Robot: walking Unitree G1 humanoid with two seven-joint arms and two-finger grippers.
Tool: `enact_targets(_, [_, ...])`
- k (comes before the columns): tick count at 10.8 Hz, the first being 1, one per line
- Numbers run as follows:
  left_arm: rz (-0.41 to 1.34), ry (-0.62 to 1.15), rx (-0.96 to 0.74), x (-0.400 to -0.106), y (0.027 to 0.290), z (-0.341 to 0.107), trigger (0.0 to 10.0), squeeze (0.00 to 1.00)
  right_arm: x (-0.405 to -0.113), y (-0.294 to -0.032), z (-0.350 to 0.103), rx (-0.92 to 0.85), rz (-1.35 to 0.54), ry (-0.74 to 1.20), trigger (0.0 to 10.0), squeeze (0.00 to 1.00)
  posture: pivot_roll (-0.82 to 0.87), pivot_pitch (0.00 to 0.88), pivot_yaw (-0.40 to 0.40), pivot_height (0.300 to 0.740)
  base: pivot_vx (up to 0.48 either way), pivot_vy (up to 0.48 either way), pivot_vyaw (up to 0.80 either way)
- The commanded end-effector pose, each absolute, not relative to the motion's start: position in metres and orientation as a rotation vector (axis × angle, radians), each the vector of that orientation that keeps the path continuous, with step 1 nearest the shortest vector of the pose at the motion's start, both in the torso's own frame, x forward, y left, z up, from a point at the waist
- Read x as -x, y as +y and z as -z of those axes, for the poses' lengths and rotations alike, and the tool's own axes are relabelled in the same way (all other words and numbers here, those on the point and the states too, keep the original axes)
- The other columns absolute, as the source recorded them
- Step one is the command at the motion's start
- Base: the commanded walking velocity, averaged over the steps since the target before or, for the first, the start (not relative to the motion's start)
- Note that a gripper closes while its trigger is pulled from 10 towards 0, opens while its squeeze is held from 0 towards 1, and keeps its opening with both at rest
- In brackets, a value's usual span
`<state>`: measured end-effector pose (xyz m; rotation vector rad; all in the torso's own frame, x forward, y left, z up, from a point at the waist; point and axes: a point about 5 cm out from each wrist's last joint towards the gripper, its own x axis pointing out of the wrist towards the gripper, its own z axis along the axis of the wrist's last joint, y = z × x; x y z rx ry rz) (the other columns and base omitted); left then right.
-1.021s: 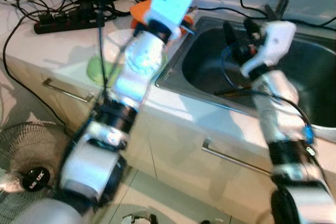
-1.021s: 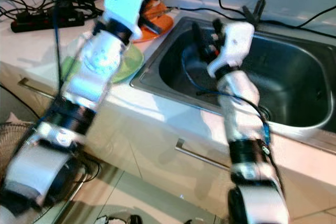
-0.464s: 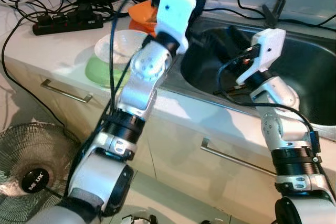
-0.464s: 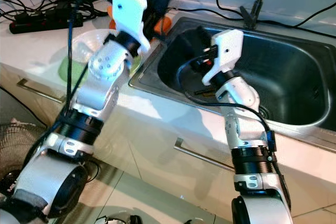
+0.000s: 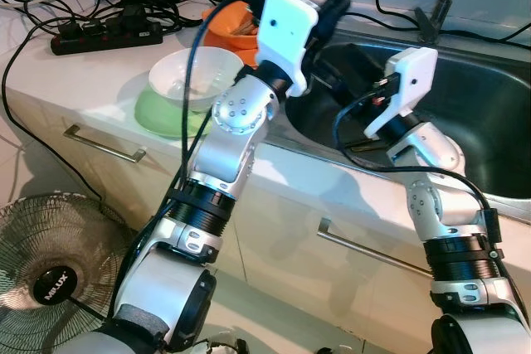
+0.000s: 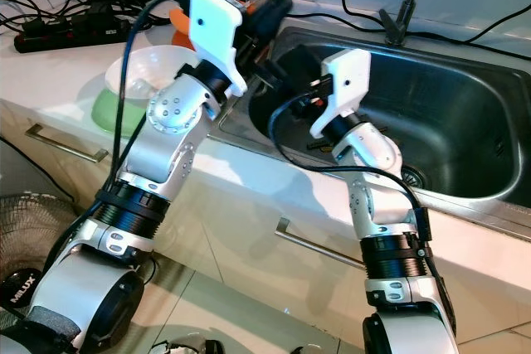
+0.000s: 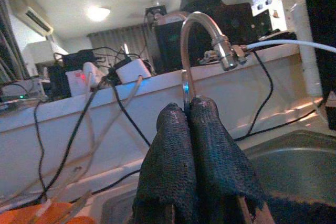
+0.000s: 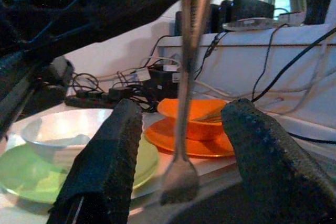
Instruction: Kitchen organization
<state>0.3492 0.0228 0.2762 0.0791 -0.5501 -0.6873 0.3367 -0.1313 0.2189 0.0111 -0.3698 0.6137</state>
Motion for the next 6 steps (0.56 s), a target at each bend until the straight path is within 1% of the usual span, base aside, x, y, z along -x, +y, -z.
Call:
enact_targets(1, [0.707, -0.565, -0.067, -0.3452, 0.0216, -0.2800, 10.0, 0.00, -0.3341, -0.1287, -0.2202, -0.019, -0.637, -0.372, 10.0, 0.00, 0.00, 0.051, 0.046, 0.740, 0.000, 0.000, 0.00])
enact_targets(4, [0.733, -0.557, -0.060, -0.3413, 0.0168, -0.2788, 10.0, 0.00, -0.3337, -0.1274, -0.2192, -0.023, -0.644, -0.367, 10.0, 0.00, 0.00, 0.039, 0.046, 0.740, 0.000, 0.000, 0.00])
enact_targets(5, [0.738, -0.552, -0.058, -0.3408, 0.0167, -0.2782, 10.0, 0.00, -0.3344, -0.1268, -0.2179, -0.023, -0.641, -0.363, 9.5, 0.00, 0.00, 0.037, 0.046, 0.740, 0.000, 0.000, 0.00])
enact_targets(6, [0.741, -0.546, -0.058, -0.3403, 0.0169, -0.2773, 10.0, 0.00, -0.3361, -0.1280, -0.2166, -0.025, -0.621, -0.357, 0.0, 0.00, 0.00, 0.032, 0.047, 0.740, 0.000, 0.000, 0.00])
